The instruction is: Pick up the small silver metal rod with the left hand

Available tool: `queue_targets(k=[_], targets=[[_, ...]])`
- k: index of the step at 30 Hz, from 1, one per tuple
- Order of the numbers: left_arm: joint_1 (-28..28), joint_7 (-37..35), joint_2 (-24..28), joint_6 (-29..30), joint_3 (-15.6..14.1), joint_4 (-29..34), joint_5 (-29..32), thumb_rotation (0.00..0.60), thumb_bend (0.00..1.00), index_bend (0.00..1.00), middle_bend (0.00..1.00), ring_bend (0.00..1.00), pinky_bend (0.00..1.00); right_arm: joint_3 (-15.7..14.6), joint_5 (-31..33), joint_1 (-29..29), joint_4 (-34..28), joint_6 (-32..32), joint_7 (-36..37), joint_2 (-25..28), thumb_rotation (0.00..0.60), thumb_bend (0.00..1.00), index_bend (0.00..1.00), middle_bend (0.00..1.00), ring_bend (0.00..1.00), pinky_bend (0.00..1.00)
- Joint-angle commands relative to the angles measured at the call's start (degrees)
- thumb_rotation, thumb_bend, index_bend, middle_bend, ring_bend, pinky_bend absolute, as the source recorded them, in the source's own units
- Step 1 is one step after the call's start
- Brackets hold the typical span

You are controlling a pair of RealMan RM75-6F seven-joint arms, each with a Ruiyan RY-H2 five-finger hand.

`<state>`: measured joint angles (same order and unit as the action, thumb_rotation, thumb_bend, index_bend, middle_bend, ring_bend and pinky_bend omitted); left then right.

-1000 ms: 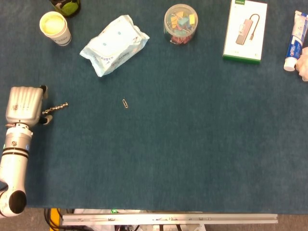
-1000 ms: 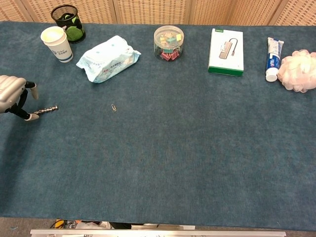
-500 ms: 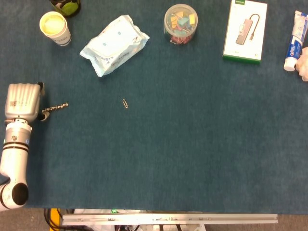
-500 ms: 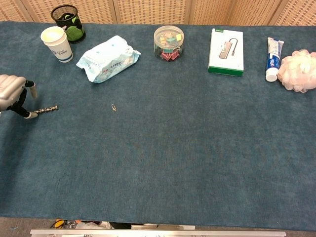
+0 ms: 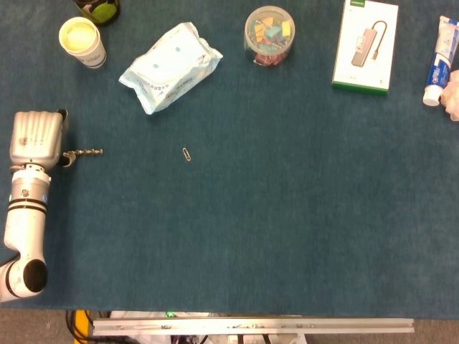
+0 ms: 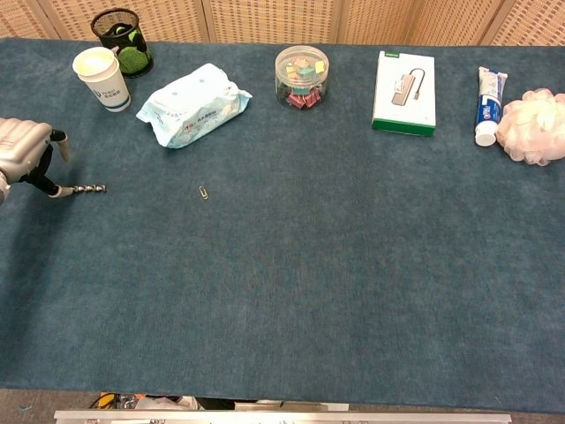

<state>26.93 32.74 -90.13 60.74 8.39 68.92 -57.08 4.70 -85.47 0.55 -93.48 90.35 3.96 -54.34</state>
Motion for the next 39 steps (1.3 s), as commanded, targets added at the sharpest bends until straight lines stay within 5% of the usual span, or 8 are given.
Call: queue_targets(k=[1, 15, 21, 39], targets=[[0.41, -0.15, -0.44, -0.32, 0.20, -0.60, 0.17, 0.600, 0.10, 0.43, 0.70, 0.73, 0.83, 0.02, 0.08, 0.06, 0.01, 0.03, 0.02, 0.01, 0.600, 0.04, 0.37, 0.44, 0.29, 0.31], [-1.33, -1.43, 5.43, 1.55, -2.21, 8.99, -2.41, 0.600, 0.13, 0.41, 0.75, 0.77, 0.85, 0.04, -0.07, -0.61, 0.97, -1.18, 0.97, -0.48, 0.600, 0.04, 0.37, 0.44, 0.29, 0.31], [-1.10, -1.21, 4.67, 1.59, -2.64, 8.50, -2.62, 0.600, 0.13, 0.44, 0.87, 0.86, 0.94, 0.02, 0.15, -0.61, 1.51, -1.41, 1.48, -0.59, 0.600, 0.04, 0.37, 0.44, 0.29, 0.31], [0.59, 1.87, 3.13, -1.17, -2.01, 6.22, 2.62, 0.600, 0.22, 0.49, 0.88, 0.87, 0.94, 0.04, 0.43, -0.27, 2.37, -1.18, 2.42, -0.76, 0.600, 0.04, 0.37, 0.44, 0.29, 0.31]])
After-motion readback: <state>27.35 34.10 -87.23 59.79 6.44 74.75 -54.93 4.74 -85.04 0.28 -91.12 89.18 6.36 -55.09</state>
